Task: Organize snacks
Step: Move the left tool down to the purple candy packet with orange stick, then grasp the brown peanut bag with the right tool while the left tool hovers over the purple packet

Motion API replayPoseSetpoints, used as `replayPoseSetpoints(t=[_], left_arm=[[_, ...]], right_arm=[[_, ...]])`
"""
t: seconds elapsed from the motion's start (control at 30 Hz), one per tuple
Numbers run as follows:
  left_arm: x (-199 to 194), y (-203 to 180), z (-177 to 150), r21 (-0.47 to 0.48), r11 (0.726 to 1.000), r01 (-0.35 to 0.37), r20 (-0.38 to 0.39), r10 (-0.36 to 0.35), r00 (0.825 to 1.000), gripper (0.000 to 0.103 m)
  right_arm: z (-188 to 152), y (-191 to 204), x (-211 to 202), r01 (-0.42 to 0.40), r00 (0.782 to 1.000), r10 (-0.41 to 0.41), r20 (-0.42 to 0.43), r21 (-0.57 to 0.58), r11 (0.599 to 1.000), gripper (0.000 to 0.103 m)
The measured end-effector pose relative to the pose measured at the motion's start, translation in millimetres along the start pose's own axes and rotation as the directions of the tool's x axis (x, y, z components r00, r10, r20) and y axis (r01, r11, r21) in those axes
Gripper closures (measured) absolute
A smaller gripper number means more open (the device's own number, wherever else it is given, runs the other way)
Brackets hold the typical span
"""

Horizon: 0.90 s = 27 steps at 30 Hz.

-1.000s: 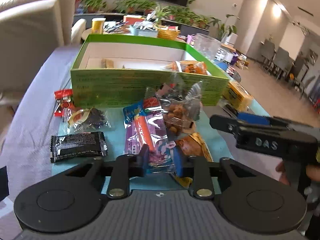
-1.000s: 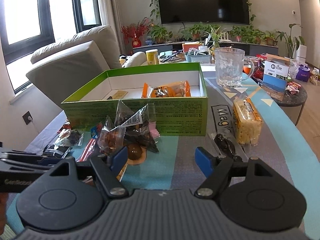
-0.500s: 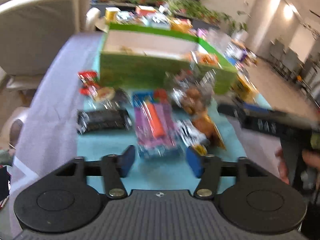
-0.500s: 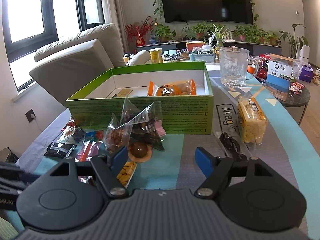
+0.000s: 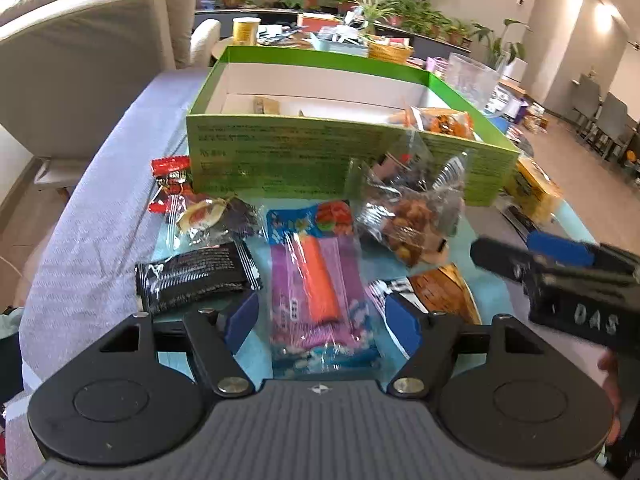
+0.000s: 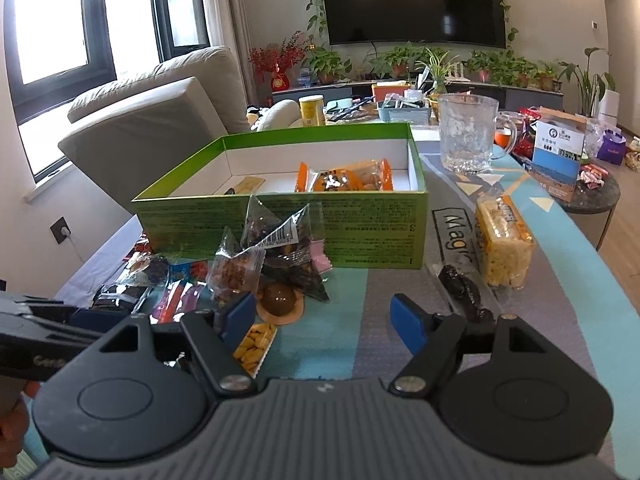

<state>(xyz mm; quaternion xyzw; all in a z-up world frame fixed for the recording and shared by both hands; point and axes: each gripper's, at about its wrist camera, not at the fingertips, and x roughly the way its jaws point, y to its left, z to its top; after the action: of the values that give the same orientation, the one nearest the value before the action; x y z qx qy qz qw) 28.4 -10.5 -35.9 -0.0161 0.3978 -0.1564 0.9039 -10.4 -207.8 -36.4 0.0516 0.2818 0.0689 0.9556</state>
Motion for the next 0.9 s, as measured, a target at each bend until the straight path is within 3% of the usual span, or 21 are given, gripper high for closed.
replayPoseSetpoints(t=[0.07, 0.13, 0.27, 0.33, 0.5, 0.53, 0.6, 0.7, 0.77, 0.83, 0.9], left_arm=[[2, -2, 1, 0.001, 1.000, -0.003, 0.009, 0.003, 1.000, 0.035], [3, -3, 1, 0.032, 0.999, -0.004, 0.020, 0.003, 1.000, 0.047], [-5, 8, -1, -0.013, 0.999, 0.053, 0.007, -0.053, 0.999, 0.049], [-15, 8, -6, 0.013, 0.998, 0.063, 0.020, -0.064, 0.998, 0.054], [-39, 18, -17, 0.030, 0.997, 0.065, 0.018, -0.065, 0.998, 0.054], [-42, 19, -19, 0.029, 0.998, 0.062, 0.015, -0.063, 0.998, 0.059], [-47, 23, -20, 0.032, 0.997, 0.065, -0.006, -0.065, 0.998, 0.080], [-50, 28, -23, 0.026, 0.998, 0.065, -0.013, -0.064, 0.998, 0.079], [-50, 30, -25, 0.023, 0.999, 0.043, -0.020, -0.042, 0.999, 0.071], [-46, 32, -24, -0.017, 0.999, 0.037, -0.035, -0.038, 0.999, 0.049], [-44, 33, -24, -0.051, 0.998, 0.044, -0.043, -0.046, 0.998, 0.045]], right_arm=[[-1, 2, 0, -0.008, 1.000, 0.008, -0.004, -0.008, 1.000, 0.055], [-2, 3, -1, -0.008, 1.000, 0.008, -0.004, -0.015, 1.000, 0.055], [-2, -1, -3, 0.002, 1.000, -0.002, 0.000, 0.002, 1.000, 0.055], [-2, -3, -2, 0.007, 1.000, -0.007, -0.001, 0.007, 1.000, 0.055], [-4, -2, -4, -0.018, 1.000, 0.018, -0.002, 0.004, 1.000, 0.055], [-4, 0, -5, -0.037, 0.999, 0.037, -0.004, 0.003, 0.999, 0.055], [-5, 4, -7, -0.087, 0.996, 0.087, -0.014, 0.003, 0.996, 0.055], [-9, 15, -7, -0.161, 0.986, 0.160, -0.043, -0.002, 0.987, 0.055], [-10, 23, -3, -0.172, 0.984, 0.171, -0.057, -0.014, 0.985, 0.055], [-12, 33, 3, -0.153, 0.986, 0.150, -0.077, -0.038, 0.987, 0.055], [-13, 40, 7, -0.123, 0.989, 0.117, -0.092, -0.062, 0.990, 0.055]])
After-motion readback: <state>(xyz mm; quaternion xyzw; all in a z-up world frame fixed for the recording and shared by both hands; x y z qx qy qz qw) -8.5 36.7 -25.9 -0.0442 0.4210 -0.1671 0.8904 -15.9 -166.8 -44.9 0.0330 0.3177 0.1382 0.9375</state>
